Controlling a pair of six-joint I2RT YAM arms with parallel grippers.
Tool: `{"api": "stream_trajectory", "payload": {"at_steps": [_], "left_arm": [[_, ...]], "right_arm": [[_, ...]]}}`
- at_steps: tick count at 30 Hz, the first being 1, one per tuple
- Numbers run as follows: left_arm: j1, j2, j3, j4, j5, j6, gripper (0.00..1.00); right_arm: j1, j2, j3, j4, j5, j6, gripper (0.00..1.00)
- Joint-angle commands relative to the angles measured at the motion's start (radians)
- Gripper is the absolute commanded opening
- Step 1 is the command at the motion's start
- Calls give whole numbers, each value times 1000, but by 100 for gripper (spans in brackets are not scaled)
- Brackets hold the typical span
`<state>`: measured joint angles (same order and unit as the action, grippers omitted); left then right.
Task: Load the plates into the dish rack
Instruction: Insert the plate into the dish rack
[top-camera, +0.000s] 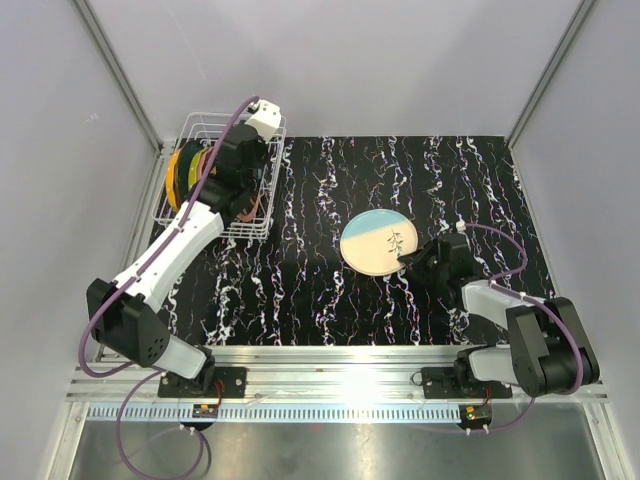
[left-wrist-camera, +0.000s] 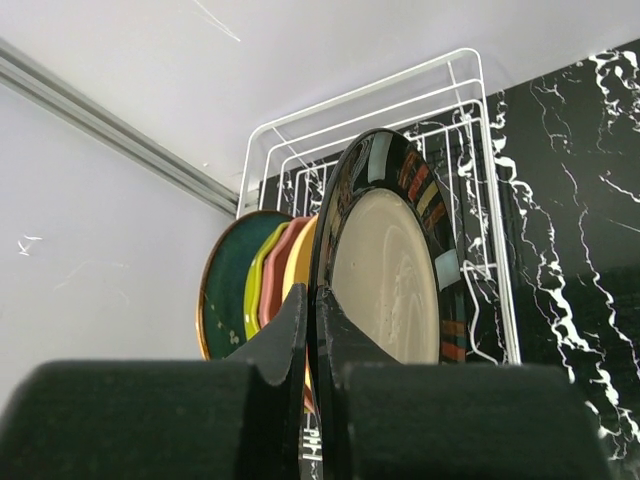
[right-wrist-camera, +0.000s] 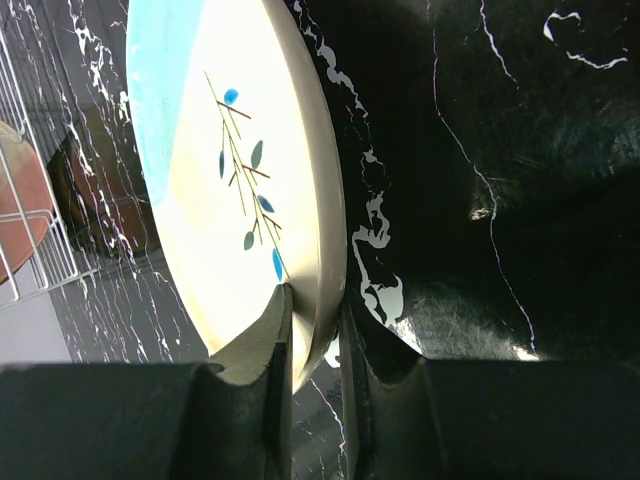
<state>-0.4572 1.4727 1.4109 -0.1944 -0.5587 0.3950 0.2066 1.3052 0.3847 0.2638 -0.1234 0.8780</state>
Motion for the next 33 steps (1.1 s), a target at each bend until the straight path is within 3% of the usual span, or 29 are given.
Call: {"api": "stream_trajectory", "payload": {"at_steps": [1, 24, 33], "left_arm": [[-6, -34, 31, 219, -58, 57, 0], [-34, 27, -36, 216, -90, 22, 0], [-35, 90, 8, 122, -132, -50, 0]], "right_arm": [[8, 25, 19, -29, 18, -76, 0], [7, 71, 16, -3, 19, -91, 0], [7, 72, 13, -1, 21, -99, 0]]}}
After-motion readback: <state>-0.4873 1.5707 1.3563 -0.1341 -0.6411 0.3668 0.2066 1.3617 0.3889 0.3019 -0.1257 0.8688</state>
